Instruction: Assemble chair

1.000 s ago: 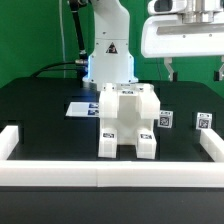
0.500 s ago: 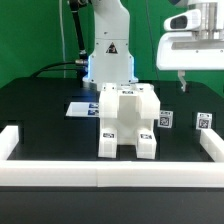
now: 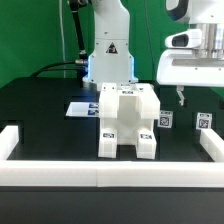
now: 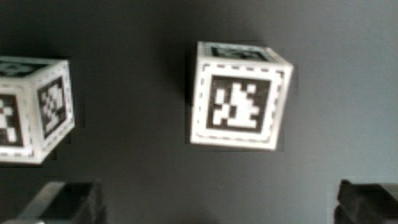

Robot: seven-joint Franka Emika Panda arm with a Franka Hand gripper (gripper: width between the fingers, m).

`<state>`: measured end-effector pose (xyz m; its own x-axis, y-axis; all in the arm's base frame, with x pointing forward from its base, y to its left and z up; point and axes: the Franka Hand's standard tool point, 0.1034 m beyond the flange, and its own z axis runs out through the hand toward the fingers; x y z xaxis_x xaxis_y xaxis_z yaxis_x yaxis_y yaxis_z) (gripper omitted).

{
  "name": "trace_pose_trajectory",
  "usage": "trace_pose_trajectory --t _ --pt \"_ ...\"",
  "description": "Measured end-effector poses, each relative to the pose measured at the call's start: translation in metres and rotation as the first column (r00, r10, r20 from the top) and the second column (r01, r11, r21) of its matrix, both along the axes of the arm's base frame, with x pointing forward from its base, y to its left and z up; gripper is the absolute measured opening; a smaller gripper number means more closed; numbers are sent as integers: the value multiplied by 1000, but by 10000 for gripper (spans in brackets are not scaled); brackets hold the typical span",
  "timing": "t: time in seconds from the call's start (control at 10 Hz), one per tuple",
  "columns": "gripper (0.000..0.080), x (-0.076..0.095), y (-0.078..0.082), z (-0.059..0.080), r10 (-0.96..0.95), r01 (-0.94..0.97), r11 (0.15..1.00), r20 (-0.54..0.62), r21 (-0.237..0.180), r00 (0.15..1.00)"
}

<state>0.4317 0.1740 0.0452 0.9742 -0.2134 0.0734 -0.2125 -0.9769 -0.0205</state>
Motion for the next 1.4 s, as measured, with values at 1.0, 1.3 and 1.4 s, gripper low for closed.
trace_pose_trajectory --t 1.0,1.3,1.4 --pt "525 -16 4 -37 30 -31 999 -37 -33 999" --pt "284 -16 5 -37 30 -32 999 -38 -32 999" --pt "285 -15 5 -36 31 -32 999 -37 -32 999"
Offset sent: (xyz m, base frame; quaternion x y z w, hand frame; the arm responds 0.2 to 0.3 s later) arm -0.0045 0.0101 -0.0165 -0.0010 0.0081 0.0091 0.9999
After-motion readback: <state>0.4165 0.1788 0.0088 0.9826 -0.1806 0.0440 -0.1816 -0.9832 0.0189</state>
